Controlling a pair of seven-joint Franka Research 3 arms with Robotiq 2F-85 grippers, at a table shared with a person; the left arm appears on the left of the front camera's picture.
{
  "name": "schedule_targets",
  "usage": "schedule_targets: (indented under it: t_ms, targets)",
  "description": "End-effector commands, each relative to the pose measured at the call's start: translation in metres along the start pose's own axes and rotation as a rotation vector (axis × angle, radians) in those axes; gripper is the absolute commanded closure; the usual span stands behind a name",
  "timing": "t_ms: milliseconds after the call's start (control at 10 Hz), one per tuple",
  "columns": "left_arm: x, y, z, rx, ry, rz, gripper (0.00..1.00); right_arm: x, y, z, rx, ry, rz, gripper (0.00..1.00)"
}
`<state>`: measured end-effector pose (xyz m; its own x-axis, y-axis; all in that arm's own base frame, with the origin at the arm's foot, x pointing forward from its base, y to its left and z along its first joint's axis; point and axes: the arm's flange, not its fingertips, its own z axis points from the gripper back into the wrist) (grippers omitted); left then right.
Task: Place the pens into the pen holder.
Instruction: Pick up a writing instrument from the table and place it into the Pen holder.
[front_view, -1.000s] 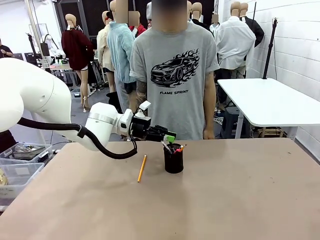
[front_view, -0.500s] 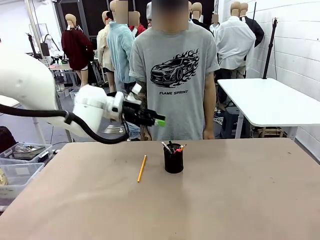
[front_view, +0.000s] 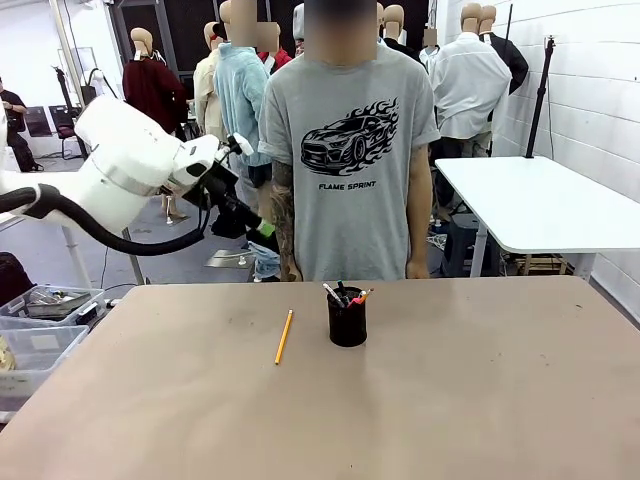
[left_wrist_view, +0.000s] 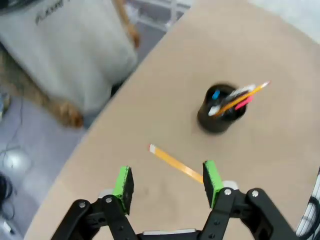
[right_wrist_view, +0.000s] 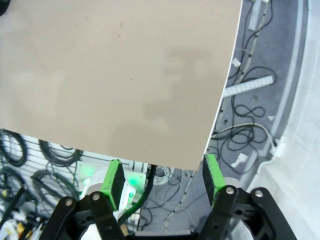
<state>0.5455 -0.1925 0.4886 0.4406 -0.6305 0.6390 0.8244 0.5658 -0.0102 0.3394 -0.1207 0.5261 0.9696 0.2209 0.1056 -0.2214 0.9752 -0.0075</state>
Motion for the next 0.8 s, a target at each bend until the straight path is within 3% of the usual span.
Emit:
schedule_targets:
  t_ms: [0,200,700]
  targets:
    - [0.037,-0.014,0.005,-0.03,0.254,0.259,0.27,0.001,-0.002,0.0,-0.02,0.014,0.001,0.21]
    - [0.04,-0.02,-0.002,0.045,0.317,0.319,0.27,0.001,-0.002,0.0,-0.02,0.014,0.001,0.21]
    - [0.022,-0.029,-0.081,0.018,0.542,0.566,0.27,0.001,-0.002,0.0,-0.02,0.014,0.001,0.21]
